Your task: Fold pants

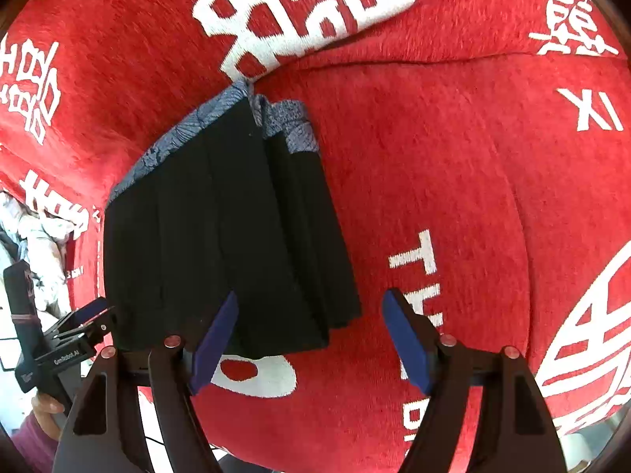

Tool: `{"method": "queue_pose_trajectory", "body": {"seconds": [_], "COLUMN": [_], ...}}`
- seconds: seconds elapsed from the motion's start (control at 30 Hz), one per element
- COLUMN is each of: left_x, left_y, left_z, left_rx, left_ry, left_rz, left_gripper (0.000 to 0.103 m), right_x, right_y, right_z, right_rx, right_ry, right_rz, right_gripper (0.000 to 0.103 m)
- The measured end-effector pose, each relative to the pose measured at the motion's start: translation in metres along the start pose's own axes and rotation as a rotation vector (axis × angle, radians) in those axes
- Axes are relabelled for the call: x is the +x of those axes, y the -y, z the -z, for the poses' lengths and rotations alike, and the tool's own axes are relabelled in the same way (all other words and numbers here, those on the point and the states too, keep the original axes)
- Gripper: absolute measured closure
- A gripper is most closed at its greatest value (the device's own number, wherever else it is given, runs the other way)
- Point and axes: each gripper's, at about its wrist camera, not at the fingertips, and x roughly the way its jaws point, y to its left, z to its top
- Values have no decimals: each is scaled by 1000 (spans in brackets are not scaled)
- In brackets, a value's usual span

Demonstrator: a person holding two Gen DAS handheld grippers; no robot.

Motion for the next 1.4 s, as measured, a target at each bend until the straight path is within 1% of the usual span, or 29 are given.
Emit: {"method": "queue_pose_trajectory", "body": {"seconds": [0.13,0.27,0.4,0.5,0.6,0.67,0.7,0.87,0.9,0.93,1.0,1.03,1.1,1.13,1.2,1.27,1.33,1.37,1.4], "left_x": [8,16,20,25,27,29,32,50,51,55,59,62,68,67,67,64,65,63,59], "left_y": [-6,-14,-24,-32,-41,-48,-53,-64,-63,-64,-64,-63,-60,-53,-51,-46,-42,-41,-36], "left_z": [-9,-22,-36,-48,-60,-67,-71,-83,-79,-81,-83,-82,-84,-79,-82,-76,-74,-73,-73], "left_rx": [-13,-37,-25,-37,-48,-61,-70,-88,-91,-99,-108,-108,-105,-106,-100,-94,-102,-103,-96], "left_ry": [-16,-35,-27,-31,-23,-27,-33,-55,-56,-57,-54,-50,-46,-46,-36,-30,-30,-25,-11], "left_rz": [24,75,109,142,180,215,245,309,320,339,361,368,378,375,358,345,345,345,357], "left_gripper": [1,1,1,1,1,1,1,1,1,1,1,1,0,0,0,0,0,3,15], "right_x": [5,8,10,13,16,19,20,34,37,41,46,50,54,61,66,69,65,64,65], "right_y": [4,7,8,11,14,16,16,23,25,26,27,26,26,24,26,23,27,26,21], "right_z": [-2,-4,-10,-17,-25,-33,-33,-58,-57,-62,-68,-71,-74,-73,-77,-78,-75,-76,-76], "right_rx": [15,21,2,-10,-12,-21,-26,-47,-45,-44,-50,-56,-63,-62,-47,-38,-30,-29,-28], "right_ry": [-18,-31,-45,-68,-90,-99,-101,-134,-138,-148,-159,-167,-176,-184,-186,-180,-176,-176,-176], "right_rz": [-23,-44,-63,-86,-138,-191,-204,-269,-287,-320,-356,-381,-398,-404,-420,-422,-409,-399,-391], "right_gripper": [24,24,24,23,23,23,23,23,23,23,23,22,22,22,20,20,24,26,35]}}
